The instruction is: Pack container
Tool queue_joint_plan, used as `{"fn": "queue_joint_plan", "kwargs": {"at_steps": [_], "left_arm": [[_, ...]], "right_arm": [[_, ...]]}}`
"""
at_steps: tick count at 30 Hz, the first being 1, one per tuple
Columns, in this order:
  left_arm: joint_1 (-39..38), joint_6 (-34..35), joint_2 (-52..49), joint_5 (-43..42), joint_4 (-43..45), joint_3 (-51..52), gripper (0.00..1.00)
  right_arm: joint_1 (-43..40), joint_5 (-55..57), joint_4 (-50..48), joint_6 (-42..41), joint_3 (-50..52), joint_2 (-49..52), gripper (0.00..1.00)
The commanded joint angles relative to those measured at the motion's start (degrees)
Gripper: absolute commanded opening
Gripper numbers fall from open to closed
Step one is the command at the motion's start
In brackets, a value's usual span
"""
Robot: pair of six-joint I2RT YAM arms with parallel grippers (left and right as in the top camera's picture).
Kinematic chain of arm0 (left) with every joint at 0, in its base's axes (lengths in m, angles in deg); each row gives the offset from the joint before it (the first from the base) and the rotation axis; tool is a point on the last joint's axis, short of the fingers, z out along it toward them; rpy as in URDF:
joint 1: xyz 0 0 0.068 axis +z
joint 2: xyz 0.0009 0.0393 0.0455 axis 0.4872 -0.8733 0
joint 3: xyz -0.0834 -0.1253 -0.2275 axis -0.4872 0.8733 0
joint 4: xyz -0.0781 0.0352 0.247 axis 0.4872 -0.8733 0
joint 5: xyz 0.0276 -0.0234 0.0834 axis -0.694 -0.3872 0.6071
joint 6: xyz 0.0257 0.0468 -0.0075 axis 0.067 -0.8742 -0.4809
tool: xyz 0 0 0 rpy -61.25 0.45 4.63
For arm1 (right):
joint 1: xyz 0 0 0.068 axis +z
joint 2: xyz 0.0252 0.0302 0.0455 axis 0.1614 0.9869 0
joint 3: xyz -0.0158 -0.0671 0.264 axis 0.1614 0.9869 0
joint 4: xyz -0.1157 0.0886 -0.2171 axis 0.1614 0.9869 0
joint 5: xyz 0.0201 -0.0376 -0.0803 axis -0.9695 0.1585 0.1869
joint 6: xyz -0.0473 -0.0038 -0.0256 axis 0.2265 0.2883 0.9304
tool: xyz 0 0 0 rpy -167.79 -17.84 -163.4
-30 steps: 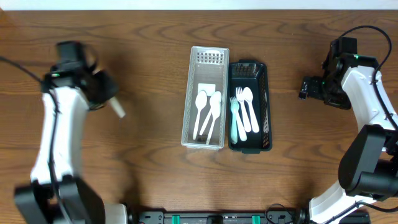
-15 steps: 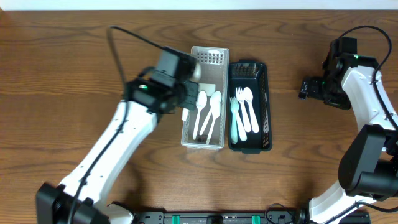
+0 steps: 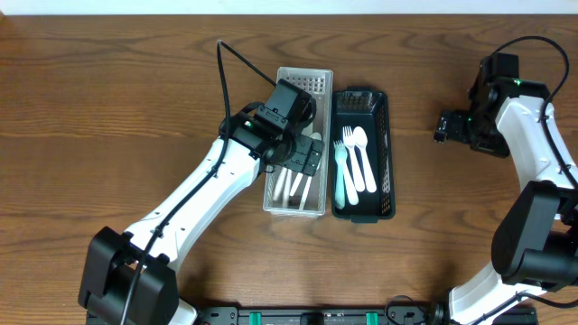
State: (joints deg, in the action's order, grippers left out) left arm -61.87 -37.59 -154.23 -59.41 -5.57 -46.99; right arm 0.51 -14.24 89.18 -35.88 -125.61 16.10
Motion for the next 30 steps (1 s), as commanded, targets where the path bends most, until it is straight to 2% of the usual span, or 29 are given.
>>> {"fn": "queue_joint_plan", "kwargs": {"at_steps": [1, 4, 8, 12, 17, 21, 23, 30], "left_arm": [[1.0, -1.4, 2.9, 5.1, 0.0, -3.7, 0.98], [3.5, -1.4, 4.9, 10.7, 0.2, -5.2, 0.98], [9.6, -1.4, 6.1, 14.5, 2.3, -5.2, 0.98], [17.3, -1.4, 5.7, 21.3, 9.1, -5.2, 0.98], [25.9, -1.4, 6.2, 22.4, 17.3, -5.2, 0.98], [30.6, -0.7, 8.7, 21.7, 17.2, -5.1, 0.98], [32.7, 0.5, 10.7, 18.2, 18.8, -4.7, 0.98], [34.3, 0.5, 22.9, 16.1, 23.3, 2.1, 0.98]], "right_arm": [[-0.3, -0.7, -1.7, -0.4, -0.8, -1.3, 0.99], [0.5, -2.4, -3.6, -0.3, -2.6, -1.4, 0.99], [3.3, -2.6, -6.8, 4.0, -7.2, -1.5, 0.99], [6.4, -2.6, -15.2, 7.0, -11.2, -1.5, 0.99], [7.1, -2.6, -23.1, 9.0, -13.1, -1.7, 0.99], [6.6, -2.2, -22.2, 11.4, -13.4, -4.3, 0.99], [6.2, -0.3, -19.7, 11.4, -13.4, -7.2, 0.99], [4.6, 1.1, -13.3, 11.1, -10.1, -21.1, 0.99]]}}
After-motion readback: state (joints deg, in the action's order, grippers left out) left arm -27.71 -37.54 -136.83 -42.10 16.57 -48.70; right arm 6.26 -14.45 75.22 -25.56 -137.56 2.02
